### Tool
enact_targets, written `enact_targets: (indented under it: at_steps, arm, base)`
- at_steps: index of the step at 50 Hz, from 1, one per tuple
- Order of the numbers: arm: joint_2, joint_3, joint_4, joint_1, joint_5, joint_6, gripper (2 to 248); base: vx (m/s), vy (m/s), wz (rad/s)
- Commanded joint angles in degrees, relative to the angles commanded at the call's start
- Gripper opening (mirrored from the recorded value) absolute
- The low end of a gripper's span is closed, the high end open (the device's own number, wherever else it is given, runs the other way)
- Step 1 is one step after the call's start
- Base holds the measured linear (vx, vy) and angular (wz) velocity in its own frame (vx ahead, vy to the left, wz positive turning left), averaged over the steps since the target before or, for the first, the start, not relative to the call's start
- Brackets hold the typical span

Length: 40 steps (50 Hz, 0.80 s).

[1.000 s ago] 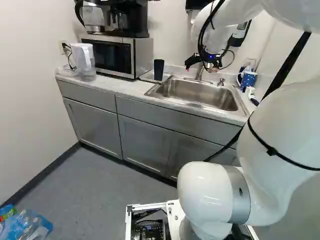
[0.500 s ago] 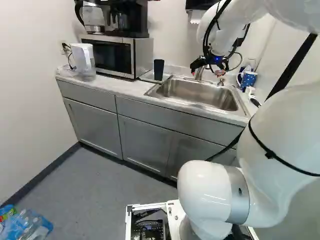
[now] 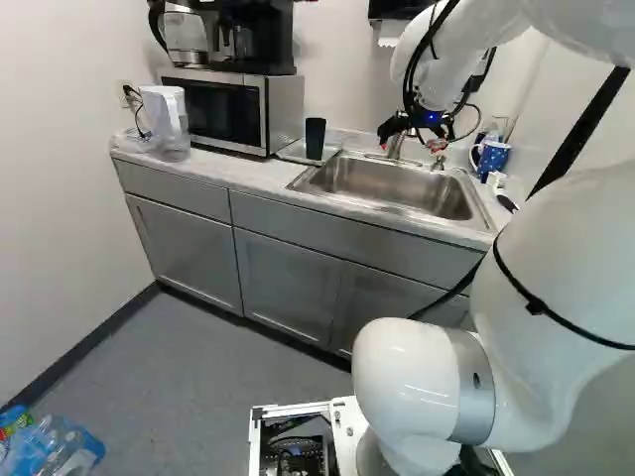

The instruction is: Rinse the cup and place it in the tray

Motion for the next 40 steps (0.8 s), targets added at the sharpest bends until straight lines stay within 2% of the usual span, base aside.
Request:
enact_targets:
  at_steps: [40]
  arm:
    - [0.0,0.0,0.0,0.0,0.0,0.0,247]
  base:
    - [-0.003,0.0,0.004]
